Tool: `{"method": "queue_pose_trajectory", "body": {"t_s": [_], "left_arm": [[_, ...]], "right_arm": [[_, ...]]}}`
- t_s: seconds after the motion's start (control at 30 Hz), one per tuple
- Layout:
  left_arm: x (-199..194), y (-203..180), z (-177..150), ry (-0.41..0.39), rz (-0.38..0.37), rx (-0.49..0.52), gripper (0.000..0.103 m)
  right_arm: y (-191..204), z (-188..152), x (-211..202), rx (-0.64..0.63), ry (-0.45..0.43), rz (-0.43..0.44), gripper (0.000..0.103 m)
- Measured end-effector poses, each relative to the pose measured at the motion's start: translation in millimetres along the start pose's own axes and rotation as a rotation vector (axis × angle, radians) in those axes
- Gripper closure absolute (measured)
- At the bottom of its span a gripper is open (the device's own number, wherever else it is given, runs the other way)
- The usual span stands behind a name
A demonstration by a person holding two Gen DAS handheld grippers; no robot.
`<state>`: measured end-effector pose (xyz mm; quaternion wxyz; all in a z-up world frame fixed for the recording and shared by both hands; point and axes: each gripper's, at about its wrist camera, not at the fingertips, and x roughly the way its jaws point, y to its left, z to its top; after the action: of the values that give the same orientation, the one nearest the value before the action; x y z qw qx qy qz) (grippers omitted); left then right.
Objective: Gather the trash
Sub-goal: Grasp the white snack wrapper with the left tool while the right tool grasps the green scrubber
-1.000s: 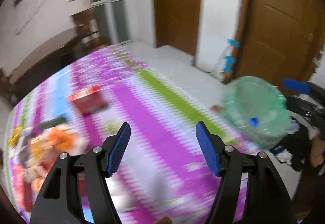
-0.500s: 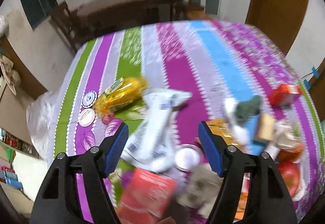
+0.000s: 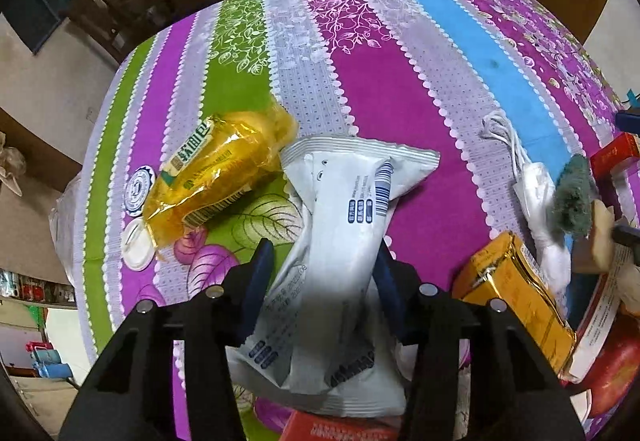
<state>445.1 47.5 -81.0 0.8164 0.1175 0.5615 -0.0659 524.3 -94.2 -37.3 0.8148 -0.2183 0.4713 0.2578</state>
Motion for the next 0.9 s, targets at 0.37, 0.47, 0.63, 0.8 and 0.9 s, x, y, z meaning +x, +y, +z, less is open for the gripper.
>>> {"method": "queue_pose_trajectory", "body": {"t_s": [0.37, 0.47, 0.63, 0.8, 0.9], "left_arm": [[0, -7, -4, -0.040, 0.023, 0.008, 0.063], [-3, -10, -7, -0.057, 0.035, 0.009, 0.072], [-17, -14, -13, -0.127, 0.114, -0.008, 0.078], [-65, -7, -22, -0.272, 0.109, -0.091, 0.078], [-106, -13, -44, -0.391, 0.101, -0.130, 0.078]], "right_arm": [[9, 17, 39, -0.072, 0.113, 0.042, 0.048], [10, 10, 37, -0.062, 0.103, 0.053, 0.057], [19, -5, 27, -0.039, 0.025, 0.004, 0.084], [15, -20, -16, 0.106, -0.156, -0.020, 0.087], [23, -35, -54, 0.197, -0.272, -0.042, 0.087]]}}
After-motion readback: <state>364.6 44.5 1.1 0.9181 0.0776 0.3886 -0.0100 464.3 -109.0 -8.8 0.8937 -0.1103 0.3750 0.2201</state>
